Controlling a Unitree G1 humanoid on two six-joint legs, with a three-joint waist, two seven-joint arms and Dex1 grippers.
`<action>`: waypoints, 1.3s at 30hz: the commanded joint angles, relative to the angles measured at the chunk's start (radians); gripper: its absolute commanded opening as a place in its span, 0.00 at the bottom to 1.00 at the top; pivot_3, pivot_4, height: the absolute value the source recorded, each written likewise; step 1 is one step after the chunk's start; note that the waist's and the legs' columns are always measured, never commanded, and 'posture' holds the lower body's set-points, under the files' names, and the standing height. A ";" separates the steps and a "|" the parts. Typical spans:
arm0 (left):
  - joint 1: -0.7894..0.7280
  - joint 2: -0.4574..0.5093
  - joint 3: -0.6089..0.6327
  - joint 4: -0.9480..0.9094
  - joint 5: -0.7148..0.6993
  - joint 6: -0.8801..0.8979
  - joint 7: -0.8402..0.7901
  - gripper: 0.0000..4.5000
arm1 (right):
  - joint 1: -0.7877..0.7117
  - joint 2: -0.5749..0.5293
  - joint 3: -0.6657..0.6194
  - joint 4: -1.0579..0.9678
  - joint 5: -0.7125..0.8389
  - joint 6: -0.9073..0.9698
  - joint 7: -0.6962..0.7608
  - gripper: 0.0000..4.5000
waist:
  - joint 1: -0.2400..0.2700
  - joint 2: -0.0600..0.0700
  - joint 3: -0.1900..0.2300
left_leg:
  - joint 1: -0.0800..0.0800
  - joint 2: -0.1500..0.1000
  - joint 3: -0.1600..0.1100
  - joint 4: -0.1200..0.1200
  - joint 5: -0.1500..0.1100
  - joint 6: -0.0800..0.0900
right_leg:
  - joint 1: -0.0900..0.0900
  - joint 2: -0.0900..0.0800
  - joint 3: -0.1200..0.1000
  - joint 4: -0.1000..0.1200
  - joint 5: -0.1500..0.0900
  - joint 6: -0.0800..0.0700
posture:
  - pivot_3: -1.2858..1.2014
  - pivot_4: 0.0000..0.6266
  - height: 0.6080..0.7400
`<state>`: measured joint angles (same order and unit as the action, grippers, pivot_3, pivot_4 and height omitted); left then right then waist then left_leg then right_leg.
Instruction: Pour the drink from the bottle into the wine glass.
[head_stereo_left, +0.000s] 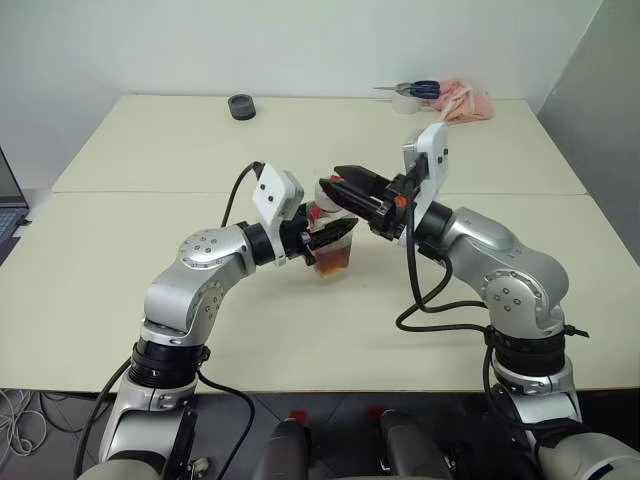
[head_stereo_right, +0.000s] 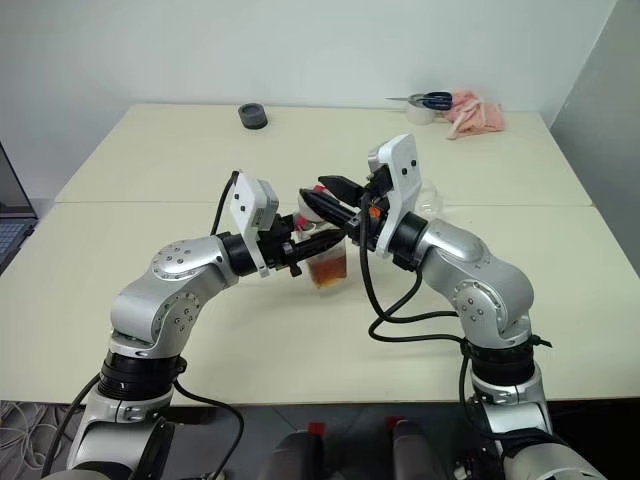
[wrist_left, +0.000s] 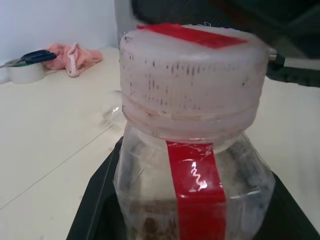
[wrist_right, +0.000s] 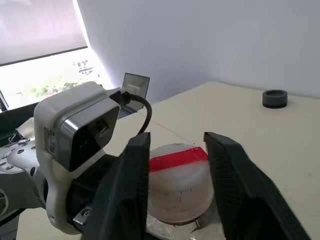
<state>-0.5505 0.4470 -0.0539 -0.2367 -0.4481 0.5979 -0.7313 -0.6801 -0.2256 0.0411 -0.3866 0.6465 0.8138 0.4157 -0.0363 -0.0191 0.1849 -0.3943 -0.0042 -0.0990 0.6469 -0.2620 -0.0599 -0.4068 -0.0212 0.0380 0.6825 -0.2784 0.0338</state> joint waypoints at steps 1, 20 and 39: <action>-0.014 0.003 0.015 -0.042 -0.009 -0.023 -0.002 0.41 | -0.010 -0.006 0.001 -0.012 0.003 -0.019 0.020 0.08 | 0.000 0.000 0.000 | 0.000 0.000 0.000 0.000 0.000 0.000 | 0.000 0.000 0.000 0.000 0.000 0.000 | 0.52 0.24 1.00; -0.030 0.058 0.019 -0.065 -0.057 0.012 -0.086 0.41 | -0.079 -0.159 -0.056 0.054 0.090 0.004 0.245 0.64 | 0.000 0.000 0.000 | 0.000 0.000 0.000 0.000 0.000 0.000 | 0.000 0.000 0.000 0.000 0.000 0.000 | 0.52 0.24 1.00; -0.060 0.002 -0.018 -0.011 0.011 -0.050 -0.050 0.41 | 0.031 -0.041 0.046 -0.090 -0.048 -0.065 0.018 0.72 | 0.001 0.000 0.000 | 0.000 0.000 0.000 0.000 0.000 0.000 | 0.000 0.000 0.000 0.000 0.000 0.000 | 0.52 0.24 1.00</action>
<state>-0.5830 0.4561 -0.0771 -0.2214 -0.4334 0.5787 -0.7766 -0.6395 -0.2662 0.0847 -0.4630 0.6082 0.7737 0.4331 -0.0353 -0.0191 0.1849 -0.3942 -0.0042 -0.0991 0.6469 -0.2619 -0.0598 -0.4067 -0.0211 0.0379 0.6823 -0.2783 0.0340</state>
